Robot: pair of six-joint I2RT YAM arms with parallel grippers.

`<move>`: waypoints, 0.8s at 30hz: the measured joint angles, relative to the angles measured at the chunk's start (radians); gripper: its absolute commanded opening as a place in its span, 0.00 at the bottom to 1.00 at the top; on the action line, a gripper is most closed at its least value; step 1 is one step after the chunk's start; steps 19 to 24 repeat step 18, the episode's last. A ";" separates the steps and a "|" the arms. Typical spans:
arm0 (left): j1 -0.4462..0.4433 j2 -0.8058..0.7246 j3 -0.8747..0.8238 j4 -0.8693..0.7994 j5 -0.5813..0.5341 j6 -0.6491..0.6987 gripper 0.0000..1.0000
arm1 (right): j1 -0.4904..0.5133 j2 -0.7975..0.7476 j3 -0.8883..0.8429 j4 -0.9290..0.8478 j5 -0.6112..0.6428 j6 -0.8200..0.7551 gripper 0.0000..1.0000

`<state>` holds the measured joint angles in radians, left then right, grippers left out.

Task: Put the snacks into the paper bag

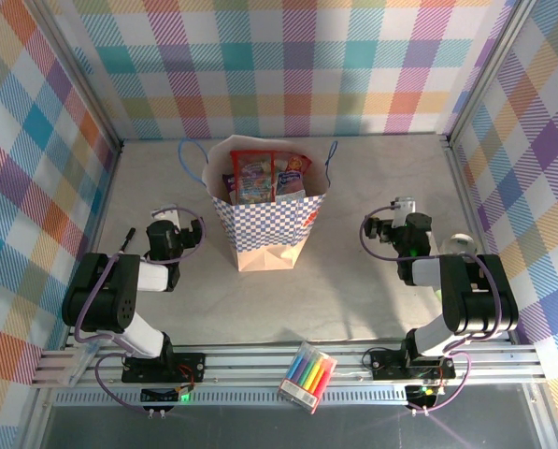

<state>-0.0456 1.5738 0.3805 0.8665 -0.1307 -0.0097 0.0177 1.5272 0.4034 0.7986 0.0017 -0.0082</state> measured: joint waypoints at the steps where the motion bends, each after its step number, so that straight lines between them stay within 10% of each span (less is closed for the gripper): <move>1: 0.000 0.000 0.000 0.000 -0.002 0.000 1.00 | 0.000 0.000 0.000 0.000 0.000 0.000 0.99; 24: 0.000 0.000 0.000 0.000 -0.006 0.000 1.00 | -0.002 0.000 0.000 -0.006 -0.004 0.000 0.99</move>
